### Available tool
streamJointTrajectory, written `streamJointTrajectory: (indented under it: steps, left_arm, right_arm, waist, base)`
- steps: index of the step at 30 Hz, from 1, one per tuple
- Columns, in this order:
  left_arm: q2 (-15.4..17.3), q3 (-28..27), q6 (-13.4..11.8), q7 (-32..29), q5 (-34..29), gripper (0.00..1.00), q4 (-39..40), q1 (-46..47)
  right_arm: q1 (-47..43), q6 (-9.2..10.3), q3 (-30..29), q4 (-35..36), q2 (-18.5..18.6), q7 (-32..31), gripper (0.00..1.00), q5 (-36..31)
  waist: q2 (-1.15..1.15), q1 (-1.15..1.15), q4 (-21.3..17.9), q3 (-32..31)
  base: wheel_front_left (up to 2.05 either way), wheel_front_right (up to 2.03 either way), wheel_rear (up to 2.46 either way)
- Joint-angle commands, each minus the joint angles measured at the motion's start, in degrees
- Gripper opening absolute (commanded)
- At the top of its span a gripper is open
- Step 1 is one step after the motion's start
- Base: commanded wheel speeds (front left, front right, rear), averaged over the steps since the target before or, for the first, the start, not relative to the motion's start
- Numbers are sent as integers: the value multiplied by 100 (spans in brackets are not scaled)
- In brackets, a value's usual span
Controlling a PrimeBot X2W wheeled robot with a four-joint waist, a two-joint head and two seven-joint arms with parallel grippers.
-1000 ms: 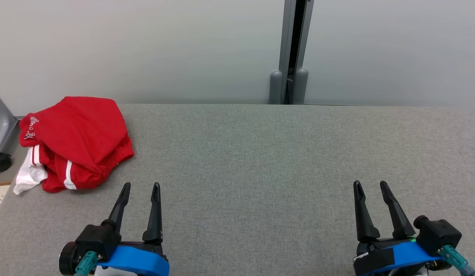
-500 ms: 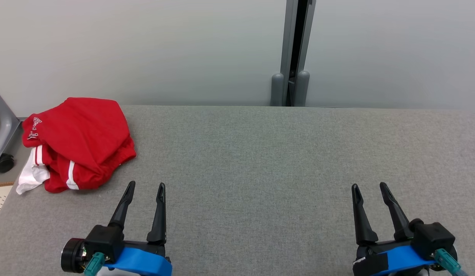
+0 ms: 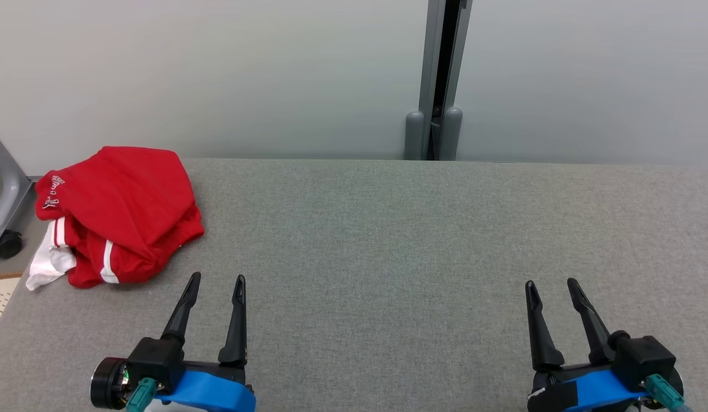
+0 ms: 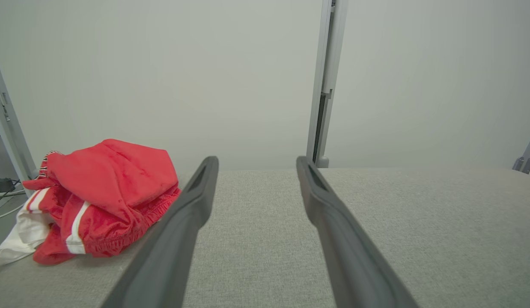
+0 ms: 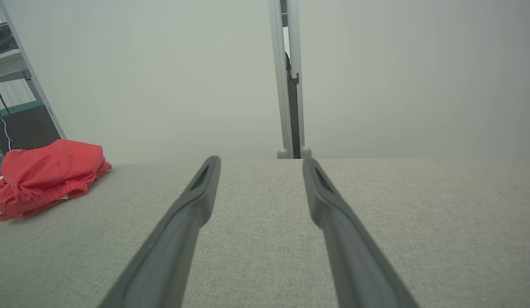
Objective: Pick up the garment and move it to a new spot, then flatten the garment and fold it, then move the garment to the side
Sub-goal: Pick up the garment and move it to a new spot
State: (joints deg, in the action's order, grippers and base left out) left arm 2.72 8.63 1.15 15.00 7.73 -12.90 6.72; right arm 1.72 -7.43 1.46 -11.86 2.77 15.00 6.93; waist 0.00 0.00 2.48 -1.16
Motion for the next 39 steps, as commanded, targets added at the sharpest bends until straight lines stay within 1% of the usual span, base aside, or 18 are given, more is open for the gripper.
streamJointTrajectory:
  steps: [1,12,18,25,39]
  left_arm:
    - [30,-26,-17,28,20,100,-8,16]
    - [31,-39,-1,28,20,100,-41,1]
    - [34,-88,-11,28,-29,100,-57,60]
    - [72,-216,-7,27,-81,100,-60,75]
    - [78,-414,-27,25,-71,100,-44,68]
  right_arm:
    - [-66,-10,0,-23,19,28,100,10]
    - [-62,-10,11,-54,19,28,100,41]
    - [-63,-10,28,-14,18,22,100,43]
    - [-65,-6,32,11,17,18,100,58]
    - [20,-6,-3,36,17,17,100,9]
  waist:
    - [0,0,1,-5]
    - [0,0,20,5]
    - [0,0,212,60]
    - [0,0,632,139]
    - [0,0,1735,300]
  base:
    - [0,0,0]
    - [0,0,0]
    - [0,0,0]
    - [0,0,0]
    - [0,0,0]
